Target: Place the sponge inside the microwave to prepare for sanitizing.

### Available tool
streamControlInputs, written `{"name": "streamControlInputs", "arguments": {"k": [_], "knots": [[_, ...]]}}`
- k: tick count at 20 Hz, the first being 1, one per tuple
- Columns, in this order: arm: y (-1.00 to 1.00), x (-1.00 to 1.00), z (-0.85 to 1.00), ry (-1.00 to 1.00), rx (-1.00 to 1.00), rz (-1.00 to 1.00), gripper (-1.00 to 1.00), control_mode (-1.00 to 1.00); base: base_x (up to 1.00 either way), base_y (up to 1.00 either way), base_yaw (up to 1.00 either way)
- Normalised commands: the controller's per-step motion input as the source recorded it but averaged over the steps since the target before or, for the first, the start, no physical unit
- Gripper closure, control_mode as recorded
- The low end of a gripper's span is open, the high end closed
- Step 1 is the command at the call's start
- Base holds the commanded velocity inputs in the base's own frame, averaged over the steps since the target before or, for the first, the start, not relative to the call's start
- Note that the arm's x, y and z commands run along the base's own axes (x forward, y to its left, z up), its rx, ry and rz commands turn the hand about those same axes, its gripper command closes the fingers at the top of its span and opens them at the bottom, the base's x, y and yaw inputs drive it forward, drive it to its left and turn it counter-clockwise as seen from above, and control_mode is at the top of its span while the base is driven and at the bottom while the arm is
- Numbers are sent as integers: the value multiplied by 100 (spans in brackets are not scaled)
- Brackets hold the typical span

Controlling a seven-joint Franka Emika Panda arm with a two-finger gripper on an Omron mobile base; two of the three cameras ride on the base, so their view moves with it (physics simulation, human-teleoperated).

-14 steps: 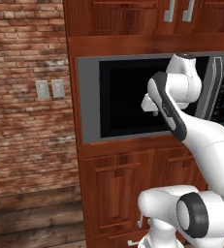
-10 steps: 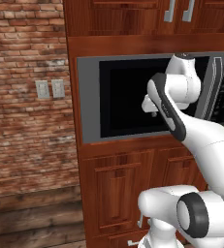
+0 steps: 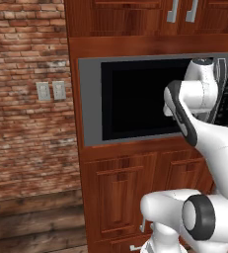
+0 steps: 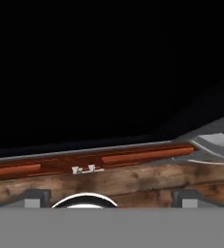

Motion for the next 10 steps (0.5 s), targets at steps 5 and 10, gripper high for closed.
{"name": "streamControlInputs", "arguments": {"k": [5, 10], "knots": [[-59, -17, 33, -14, 6, -6, -100, -100, 0, 0, 0], [-47, 1, 14, -1, 0, -1, -100, -100, 0, 0, 0]]}}
